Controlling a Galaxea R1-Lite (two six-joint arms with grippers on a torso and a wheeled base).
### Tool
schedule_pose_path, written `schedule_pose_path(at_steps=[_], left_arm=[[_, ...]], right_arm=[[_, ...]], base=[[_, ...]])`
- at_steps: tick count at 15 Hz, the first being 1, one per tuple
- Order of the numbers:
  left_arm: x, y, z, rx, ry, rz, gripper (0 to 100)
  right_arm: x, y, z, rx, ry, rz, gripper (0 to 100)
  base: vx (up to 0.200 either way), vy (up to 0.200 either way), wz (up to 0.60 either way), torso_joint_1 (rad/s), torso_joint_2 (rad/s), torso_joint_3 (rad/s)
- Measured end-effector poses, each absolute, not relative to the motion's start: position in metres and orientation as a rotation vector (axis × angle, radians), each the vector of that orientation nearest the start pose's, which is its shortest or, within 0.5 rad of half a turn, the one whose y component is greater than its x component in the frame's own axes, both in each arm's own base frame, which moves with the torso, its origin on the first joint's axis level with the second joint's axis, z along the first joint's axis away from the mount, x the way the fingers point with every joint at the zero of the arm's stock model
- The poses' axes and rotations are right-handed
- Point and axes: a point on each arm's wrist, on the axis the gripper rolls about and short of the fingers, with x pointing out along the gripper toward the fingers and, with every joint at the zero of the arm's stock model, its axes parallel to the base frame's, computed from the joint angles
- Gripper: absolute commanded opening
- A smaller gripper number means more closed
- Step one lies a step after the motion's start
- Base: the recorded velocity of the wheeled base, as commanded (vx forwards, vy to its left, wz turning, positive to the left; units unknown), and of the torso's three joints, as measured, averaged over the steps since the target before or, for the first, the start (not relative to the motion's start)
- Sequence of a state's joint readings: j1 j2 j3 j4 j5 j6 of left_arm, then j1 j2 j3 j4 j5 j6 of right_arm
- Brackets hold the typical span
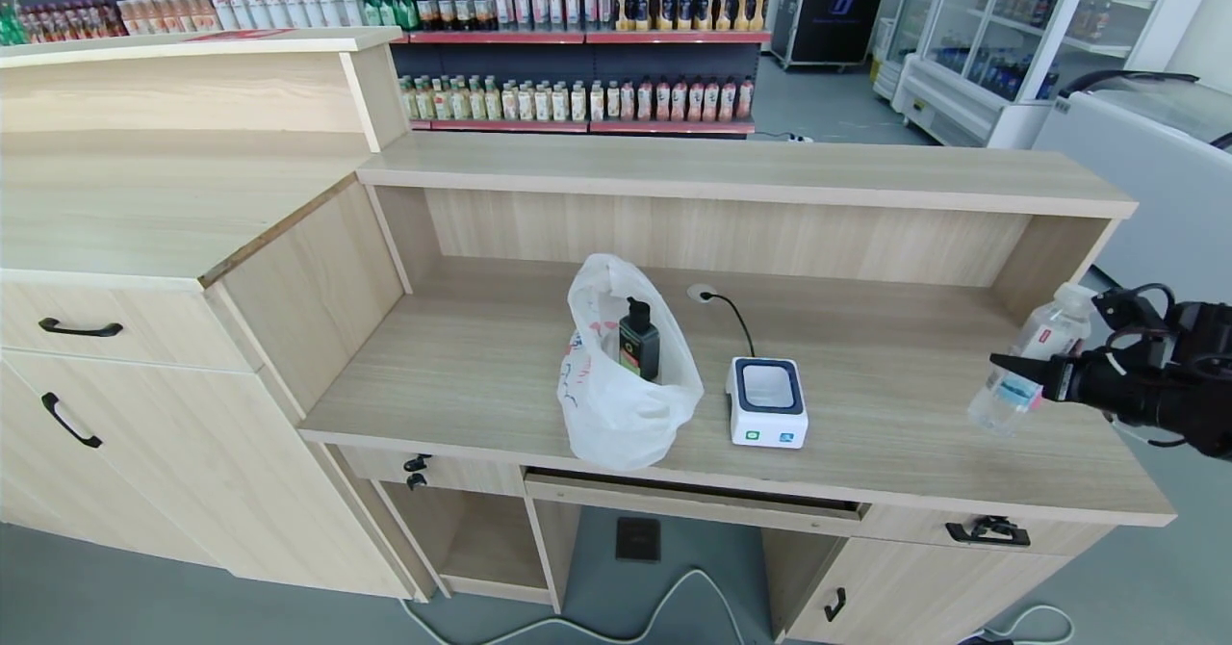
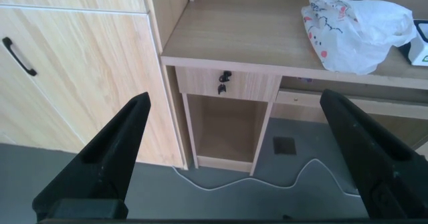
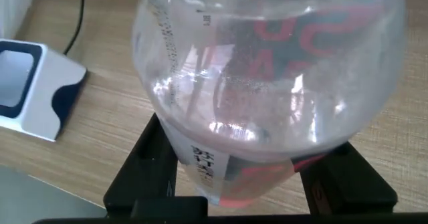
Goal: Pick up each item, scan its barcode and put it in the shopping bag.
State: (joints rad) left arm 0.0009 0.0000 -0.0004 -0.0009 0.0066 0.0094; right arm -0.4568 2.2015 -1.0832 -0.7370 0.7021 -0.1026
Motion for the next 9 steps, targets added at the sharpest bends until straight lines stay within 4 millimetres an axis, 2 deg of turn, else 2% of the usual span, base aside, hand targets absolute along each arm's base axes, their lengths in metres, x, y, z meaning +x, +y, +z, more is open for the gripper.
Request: schedule_pose_path(at_steps=[3, 5, 9], left_arm=[[-0.023, 0.0, 0.076, 0.009, -0.002, 0.007, 100], [-0.023, 0.0, 0.076, 0.009, -0.002, 0.007, 100], [-0.023, 0.0, 0.076, 0.009, -0.002, 0.008, 100]], right_arm=[[0.362, -0.152, 0.116, 0.182, 0.3, 0.39, 0], [0.345, -0.136, 0.146, 0.212, 0.294, 0.52, 0], [0.303, -0.085, 0.214, 0.265, 0.277, 0.771, 0]], base=[[0.0, 0.0, 0.0, 0.0, 0.0, 0.0], [0.0, 0.0, 0.0, 0.0, 0.0, 0.0], [0.0, 0.0, 0.0, 0.0, 0.0, 0.0]])
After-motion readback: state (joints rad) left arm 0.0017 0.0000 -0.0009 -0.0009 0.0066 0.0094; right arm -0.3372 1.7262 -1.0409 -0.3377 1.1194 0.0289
